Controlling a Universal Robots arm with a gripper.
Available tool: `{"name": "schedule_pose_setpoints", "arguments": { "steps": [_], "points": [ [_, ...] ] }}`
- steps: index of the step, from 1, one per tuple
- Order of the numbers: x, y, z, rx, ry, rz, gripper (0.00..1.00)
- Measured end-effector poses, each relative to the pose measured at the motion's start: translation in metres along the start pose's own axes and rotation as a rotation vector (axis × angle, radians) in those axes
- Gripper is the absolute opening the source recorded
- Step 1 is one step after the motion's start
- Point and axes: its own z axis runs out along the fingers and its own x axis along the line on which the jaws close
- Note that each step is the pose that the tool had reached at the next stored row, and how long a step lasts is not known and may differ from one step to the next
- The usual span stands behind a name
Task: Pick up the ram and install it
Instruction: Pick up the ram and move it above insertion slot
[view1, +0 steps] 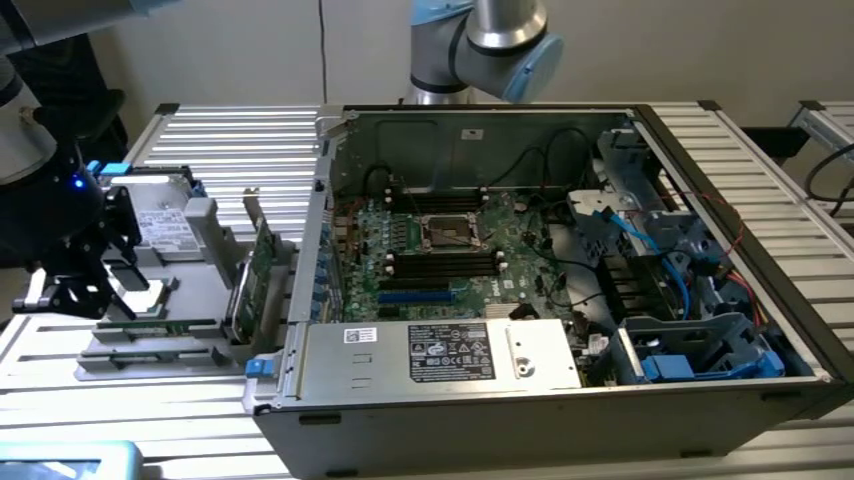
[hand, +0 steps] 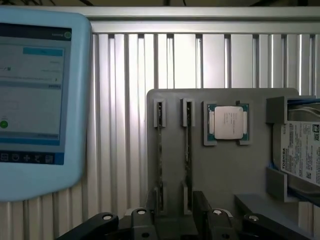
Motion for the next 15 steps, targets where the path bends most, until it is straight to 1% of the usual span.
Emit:
{"name": "schedule_pose_setpoints", "arguments": {
  "steps": [2,7,9,11,12,15],
  "points": [
    [0.004,-0.0001,0.0038,0.0003,-0.0011,0.0,0.42],
    [0.004,0.0,0.0128,-0.0001,-0.002,0.0,0.42],
    [0.004,0.0,0.0165,-0.002,-0.002,0.0,0.42],
    [0.005,-0.0005,0.0193,-0.0069,-0.002,0.0,0.42],
    [0.005,-0.0009,0.0205,-0.0111,-0.002,0.0,0.42],
    [0.006,-0.0029,0.0236,-0.0265,-0.002,0.001,0.42]
  ]
}}
